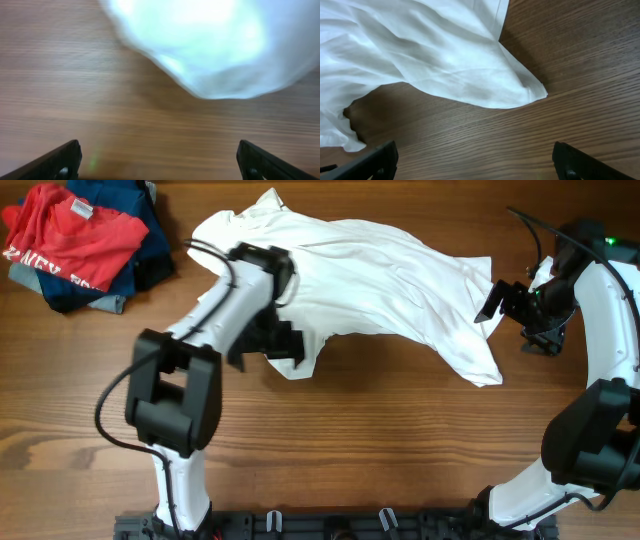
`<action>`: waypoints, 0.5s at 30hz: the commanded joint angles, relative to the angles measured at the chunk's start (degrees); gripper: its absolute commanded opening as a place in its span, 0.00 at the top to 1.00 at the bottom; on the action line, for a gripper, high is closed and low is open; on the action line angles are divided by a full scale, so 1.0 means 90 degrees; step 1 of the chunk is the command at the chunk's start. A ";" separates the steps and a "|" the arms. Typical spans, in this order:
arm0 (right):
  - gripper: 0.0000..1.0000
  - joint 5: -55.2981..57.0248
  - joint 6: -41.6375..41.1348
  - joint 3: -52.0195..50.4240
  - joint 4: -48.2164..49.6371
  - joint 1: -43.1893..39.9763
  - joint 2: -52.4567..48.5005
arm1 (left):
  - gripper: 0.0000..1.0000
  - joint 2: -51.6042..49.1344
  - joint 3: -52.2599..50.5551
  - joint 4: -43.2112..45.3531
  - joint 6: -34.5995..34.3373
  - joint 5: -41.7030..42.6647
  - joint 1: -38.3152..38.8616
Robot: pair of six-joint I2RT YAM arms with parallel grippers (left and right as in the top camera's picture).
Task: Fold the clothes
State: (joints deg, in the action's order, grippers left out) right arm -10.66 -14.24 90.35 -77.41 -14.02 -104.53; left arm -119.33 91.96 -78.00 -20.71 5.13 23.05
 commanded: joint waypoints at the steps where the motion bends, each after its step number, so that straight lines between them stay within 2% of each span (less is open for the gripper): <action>1: 0.01 0.0136 -0.0012 -0.0002 -0.0024 0.0017 0.0102 | 0.05 0.0134 -0.0032 0.0296 -0.0267 0.0100 0.0333; 3: 0.01 0.0061 0.0049 -0.0005 -0.0034 0.0017 0.0102 | 0.14 0.0134 -0.0148 0.0510 -0.0277 0.0124 0.0357; 8: 0.00 -0.0109 0.0087 -0.0005 -0.0017 0.0017 0.0102 | 0.16 0.0117 -0.0576 0.1020 -0.0478 0.0262 0.0202; 9: 0.01 -0.0109 0.0087 -0.0005 -0.0017 0.0017 0.0102 | 0.19 0.0117 -0.0656 0.1115 -0.0617 0.0262 0.0160; 15: 0.00 -0.0109 0.0087 -0.0005 -0.0017 0.0017 0.0102 | 0.25 0.0114 -0.0891 0.1787 -0.0942 0.0257 0.0117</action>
State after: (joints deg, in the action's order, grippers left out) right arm -10.70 -14.00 90.35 -77.52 -14.02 -104.53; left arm -119.31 85.01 -64.03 -26.33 6.76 24.21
